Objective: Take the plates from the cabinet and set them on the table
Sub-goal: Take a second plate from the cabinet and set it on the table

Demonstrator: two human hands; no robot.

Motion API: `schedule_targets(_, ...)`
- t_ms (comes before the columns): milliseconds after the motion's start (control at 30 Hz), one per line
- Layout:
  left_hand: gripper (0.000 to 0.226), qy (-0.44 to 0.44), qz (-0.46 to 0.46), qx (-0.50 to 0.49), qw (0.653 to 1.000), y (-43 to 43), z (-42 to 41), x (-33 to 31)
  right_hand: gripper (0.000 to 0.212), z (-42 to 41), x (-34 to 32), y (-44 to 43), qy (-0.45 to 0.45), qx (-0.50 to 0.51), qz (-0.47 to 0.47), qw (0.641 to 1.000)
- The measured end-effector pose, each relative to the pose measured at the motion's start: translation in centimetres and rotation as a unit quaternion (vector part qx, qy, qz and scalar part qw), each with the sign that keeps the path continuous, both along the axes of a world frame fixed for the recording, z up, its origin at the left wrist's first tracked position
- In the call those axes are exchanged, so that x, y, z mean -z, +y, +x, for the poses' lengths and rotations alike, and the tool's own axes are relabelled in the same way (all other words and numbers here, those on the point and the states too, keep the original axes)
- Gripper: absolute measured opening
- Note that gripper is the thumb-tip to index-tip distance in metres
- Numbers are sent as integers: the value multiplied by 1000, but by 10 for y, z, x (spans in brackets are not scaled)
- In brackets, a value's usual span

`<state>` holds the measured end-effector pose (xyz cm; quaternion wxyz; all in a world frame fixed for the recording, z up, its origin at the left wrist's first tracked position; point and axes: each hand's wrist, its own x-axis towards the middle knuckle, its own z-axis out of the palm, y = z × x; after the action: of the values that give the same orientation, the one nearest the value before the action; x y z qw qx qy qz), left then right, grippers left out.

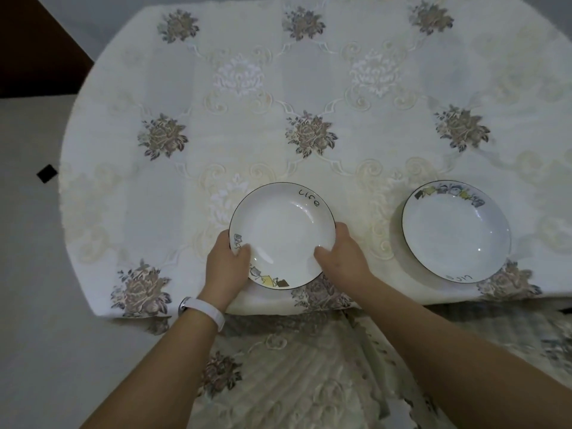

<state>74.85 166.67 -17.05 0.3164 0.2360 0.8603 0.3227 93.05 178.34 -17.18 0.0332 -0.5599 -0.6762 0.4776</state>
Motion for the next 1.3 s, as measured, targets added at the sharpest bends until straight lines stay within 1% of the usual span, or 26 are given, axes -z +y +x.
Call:
schedule_targets(100, 14, 18, -17, 10, 1000, 1, -3, 4, 34, 2, 6, 2, -8, -2, 8, 1000)
schedule_targets(200, 10, 26, -25, 14, 999, 2, -5, 7, 33, 6, 11, 2, 9, 1, 9, 1000)
schedule_targets(400, 17, 17, -50, 8, 999, 2, -2, 8, 37, 10, 11, 2, 23, -4, 7, 1000)
schedule_targets(533, 22, 5, -59, 4, 998, 1, 2, -2, 38, 17, 4, -1, 18, -8, 14, 1000)
schedule_targets(700, 24, 0, -38, -10, 999, -8, 11, -26, 40, 31, -17, -5, 18, -19, 37, 999)
schedule_targets(800, 24, 23, -14, 2, 1000, -21, 22, -50, 36, 38, -34, -8, 24, -48, 50, 997)
schedule_targets(933, 40, 82, -2, 27, 996, -51, 32, -76, 40, 45, -63, -14, 45, -102, 77, 991)
schedule_targets(1067, 41, 157, 8, 72, 985, -81, 45, -93, 44, 47, -92, -26, 43, -192, 154, 968)
schedule_targets(1200, 42, 243, -8, 112, 963, -109, 53, -107, 46, 42, -113, -45, 27, -302, 264, 916)
schedule_targets(1300, 48, 288, -21, 134, 948, -130, 56, -118, 52, 31, -123, -63, 28, -342, 326, 881)
